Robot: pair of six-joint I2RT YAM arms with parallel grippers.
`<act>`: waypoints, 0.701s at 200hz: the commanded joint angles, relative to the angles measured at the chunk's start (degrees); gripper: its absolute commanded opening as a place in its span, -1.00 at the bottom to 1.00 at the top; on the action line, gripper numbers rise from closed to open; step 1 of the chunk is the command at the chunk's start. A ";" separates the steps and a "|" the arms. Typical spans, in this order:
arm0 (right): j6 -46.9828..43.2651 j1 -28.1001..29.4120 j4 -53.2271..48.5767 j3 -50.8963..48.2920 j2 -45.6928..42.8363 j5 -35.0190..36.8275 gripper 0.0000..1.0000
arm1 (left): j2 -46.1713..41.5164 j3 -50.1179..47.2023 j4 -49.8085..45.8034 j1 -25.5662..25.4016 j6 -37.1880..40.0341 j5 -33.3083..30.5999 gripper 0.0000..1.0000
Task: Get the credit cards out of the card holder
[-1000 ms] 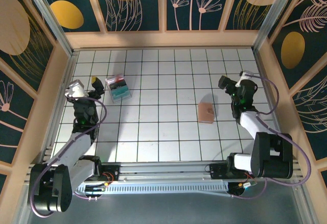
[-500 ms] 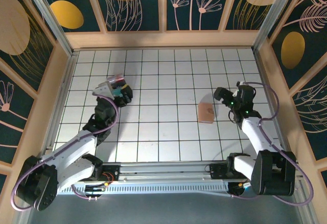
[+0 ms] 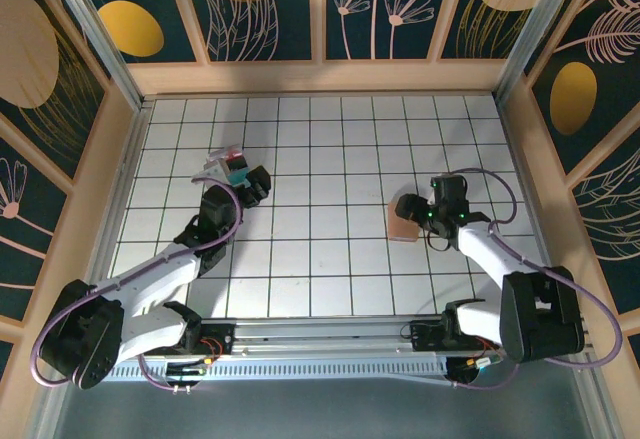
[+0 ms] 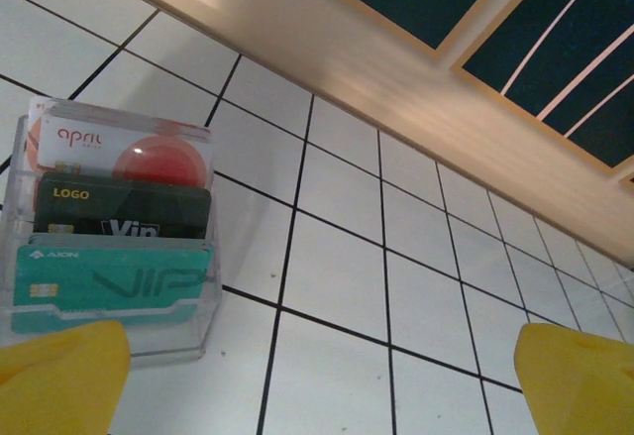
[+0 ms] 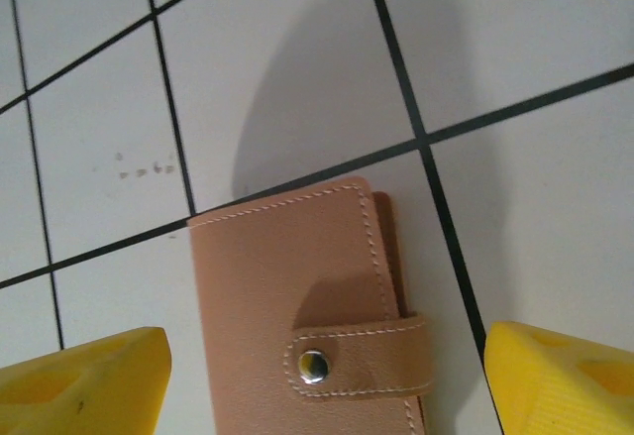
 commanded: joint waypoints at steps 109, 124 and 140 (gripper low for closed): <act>2.03 2.57 1.78 0.80 8.01 -3.42 0.43 | 3.90 4.02 -3.04 -0.18 -5.89 3.46 0.98; 2.11 3.68 1.63 1.20 9.29 -2.92 0.39 | 4.53 4.11 -2.91 -0.21 -6.12 3.98 0.98; 2.29 4.83 1.69 1.67 10.49 -2.30 0.34 | 5.19 4.33 -2.69 -0.16 -6.25 4.61 0.98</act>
